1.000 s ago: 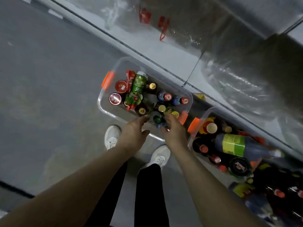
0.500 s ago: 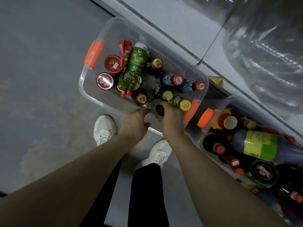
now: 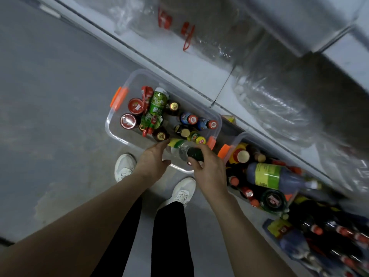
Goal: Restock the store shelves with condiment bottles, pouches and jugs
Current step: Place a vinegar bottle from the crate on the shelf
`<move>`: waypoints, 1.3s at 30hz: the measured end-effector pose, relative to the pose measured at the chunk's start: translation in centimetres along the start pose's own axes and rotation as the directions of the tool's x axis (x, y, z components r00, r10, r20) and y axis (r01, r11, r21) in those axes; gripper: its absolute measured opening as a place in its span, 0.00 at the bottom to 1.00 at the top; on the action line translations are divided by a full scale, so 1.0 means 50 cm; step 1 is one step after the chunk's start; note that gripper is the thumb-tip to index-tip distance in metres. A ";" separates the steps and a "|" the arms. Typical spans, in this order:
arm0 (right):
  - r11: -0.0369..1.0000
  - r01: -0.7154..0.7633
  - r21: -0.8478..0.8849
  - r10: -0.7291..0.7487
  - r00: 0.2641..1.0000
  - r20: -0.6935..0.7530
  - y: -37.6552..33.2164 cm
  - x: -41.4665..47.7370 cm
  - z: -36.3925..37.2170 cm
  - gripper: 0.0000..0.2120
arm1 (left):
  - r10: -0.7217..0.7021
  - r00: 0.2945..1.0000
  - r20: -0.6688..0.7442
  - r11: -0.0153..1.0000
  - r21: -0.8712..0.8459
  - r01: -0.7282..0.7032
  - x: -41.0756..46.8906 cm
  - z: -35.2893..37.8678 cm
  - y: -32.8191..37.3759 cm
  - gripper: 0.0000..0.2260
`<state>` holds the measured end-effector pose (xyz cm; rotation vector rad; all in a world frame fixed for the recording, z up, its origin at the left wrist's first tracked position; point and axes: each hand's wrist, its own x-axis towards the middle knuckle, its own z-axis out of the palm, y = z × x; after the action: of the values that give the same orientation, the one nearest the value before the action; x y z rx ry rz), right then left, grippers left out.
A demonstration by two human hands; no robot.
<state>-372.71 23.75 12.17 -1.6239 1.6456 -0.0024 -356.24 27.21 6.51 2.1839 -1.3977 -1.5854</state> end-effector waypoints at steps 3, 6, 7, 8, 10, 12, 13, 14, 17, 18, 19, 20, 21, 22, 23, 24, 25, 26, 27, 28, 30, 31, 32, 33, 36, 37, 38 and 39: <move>0.996 0.090 0.018 -0.089 0.995 -0.055 -0.056 -0.046 -0.089 0.16 | 0.081 0.997 0.009 0.997 0.001 -0.081 -0.053 -0.049 0.055 0.34; 0.987 0.159 0.025 -0.156 0.984 -0.084 -0.122 -0.084 -0.184 0.15 | 0.161 0.987 0.006 0.987 -0.028 -0.160 -0.111 -0.102 0.120 0.36; 0.984 0.176 0.029 -0.172 0.980 -0.101 -0.148 -0.099 -0.221 0.14 | 0.186 0.982 -0.018 0.981 -0.054 -0.186 -0.134 -0.126 0.147 0.37; 0.982 0.184 0.031 -0.180 0.977 -0.117 -0.175 -0.113 -0.254 0.14 | 0.212 0.976 -0.051 0.974 -0.077 -0.215 -0.155 -0.148 0.172 0.38; 0.979 0.200 0.043 -0.191 0.969 -0.154 -0.231 -0.144 -0.322 0.14 | 0.270 0.956 -0.115 0.956 -0.090 -0.280 -0.202 -0.194 0.223 0.39; 0.975 0.211 0.075 -0.194 0.963 -0.187 -0.280 -0.166 -0.373 0.15 | 0.293 0.943 -0.159 0.947 -0.091 -0.309 -0.237 -0.228 0.261 0.38; 0.971 0.225 0.082 -0.204 0.957 -0.207 -0.306 -0.180 -0.402 0.15 | 0.307 0.934 -0.183 0.944 -0.071 -0.324 -0.260 -0.249 0.283 0.37; 0.968 0.238 0.082 -0.214 0.950 -0.227 -0.332 -0.194 -0.431 0.15 | 0.322 0.924 -0.205 0.941 -0.033 -0.336 -0.284 -0.270 0.302 0.36; 0.954 0.283 0.095 -0.249 0.932 -0.265 -0.404 -0.228 -0.505 0.13 | 0.375 0.899 -0.224 0.925 0.032 -0.378 -0.349 -0.330 0.352 0.40; 0.950 0.285 0.131 -0.242 0.931 -0.275 -0.425 -0.238 -0.527 0.12 | 0.383 0.900 -0.206 0.922 0.025 -0.387 -0.369 -0.348 0.370 0.42; 0.939 0.282 0.197 -0.221 0.934 -0.282 -0.447 -0.250 -0.550 0.10 | 0.382 0.906 -0.183 0.922 0.012 -0.387 -0.390 -0.366 0.389 0.43; 0.917 0.278 0.287 -0.200 0.942 -0.271 -0.466 -0.264 -0.570 0.08 | 0.377 0.913 -0.155 0.924 -0.009 -0.383 -0.408 -0.381 0.406 0.42; 0.892 0.276 0.358 -0.192 0.949 -0.252 -0.483 -0.277 -0.588 0.08 | 0.384 0.912 -0.141 0.919 -0.039 -0.393 -0.429 -0.395 0.425 0.38; 0.874 0.284 0.394 -0.202 0.950 -0.237 -0.496 -0.293 -0.607 0.08 | 0.404 0.903 -0.144 0.905 -0.082 -0.417 -0.450 -0.411 0.446 0.34; 0.866 0.293 0.405 -0.221 0.951 -0.216 -0.507 -0.309 -0.628 0.10 | 0.421 0.894 -0.152 0.888 -0.132 -0.441 -0.474 -0.428 0.470 0.32; 0.857 0.295 0.422 -0.239 0.954 -0.182 -0.514 -0.320 -0.644 0.13 | 0.432 0.890 -0.148 0.871 -0.188 -0.454 -0.490 -0.443 0.489 0.32; 0.840 0.297 0.454 -0.257 0.955 -0.148 -0.521 -0.332 -0.662 0.15 | 0.440 0.889 -0.131 0.856 -0.238 -0.459 -0.505 -0.458 0.509 0.34; 0.816 0.301 0.493 -0.278 0.953 -0.123 -0.526 -0.345 -0.682 0.16 | 0.454 0.885 -0.106 0.842 -0.274 -0.465 -0.520 -0.474 0.528 0.36; 0.795 0.311 0.522 -0.295 0.948 -0.115 -0.531 -0.358 -0.703 0.16 | 0.476 0.876 -0.076 0.829 -0.293 -0.476 -0.535 -0.489 0.547 0.36; 0.779 0.323 0.538 -0.308 0.944 -0.120 -0.537 -0.366 -0.721 0.16 | 0.496 0.867 -0.044 0.820 -0.305 -0.484 -0.547 -0.501 0.562 0.35; 0.764 0.358 0.537 -0.324 0.932 -0.161 -0.550 -0.386 -0.753 0.14 | 0.526 0.850 0.015 0.803 -0.337 -0.491 -0.572 -0.522 0.595 0.32; 0.765 0.375 0.524 -0.326 0.927 -0.188 -0.559 -0.395 -0.767 0.13 | 0.537 0.843 0.037 0.794 -0.360 -0.490 -0.585 -0.530 0.611 0.31; 0.770 0.393 0.503 -0.324 0.920 -0.222 -0.567 -0.405 -0.779 0.13 | 0.545 0.837 0.051 0.786 -0.379 -0.489 -0.597 -0.537 0.625 0.30; 0.776 0.413 0.476 -0.323 0.910 -0.262 -0.577 -0.413 -0.792 0.14 | 0.556 0.830 0.051 0.774 -0.397 -0.494 -0.610 -0.543 0.640 0.30; 0.776 0.459 0.432 -0.300 0.871 -0.388 -0.603 -0.434 -0.833 0.13 | 0.581 0.814 0.025 0.730 -0.458 -0.507 -0.638 -0.556 0.676 0.31; 0.770 0.473 0.428 -0.285 0.855 -0.433 -0.612 -0.439 -0.848 0.12 | 0.592 0.806 0.011 0.715 -0.467 -0.520 -0.646 -0.556 0.687 0.32; 0.762 0.486 0.427 -0.266 0.837 -0.477 -0.620 -0.444 -0.863 0.11 | 0.600 0.800 -0.009 0.708 -0.461 -0.536 -0.652 -0.554 0.697 0.33; 0.753 0.503 0.426 -0.249 0.815 -0.522 -0.629 -0.448 -0.877 0.10 | 0.603 0.796 -0.046 0.707 -0.433 -0.560 -0.657 -0.549 0.709 0.35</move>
<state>-372.88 14.40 69.83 -1.5255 1.3858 -1.0419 -357.08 19.21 61.51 1.2471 -1.3996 -1.5575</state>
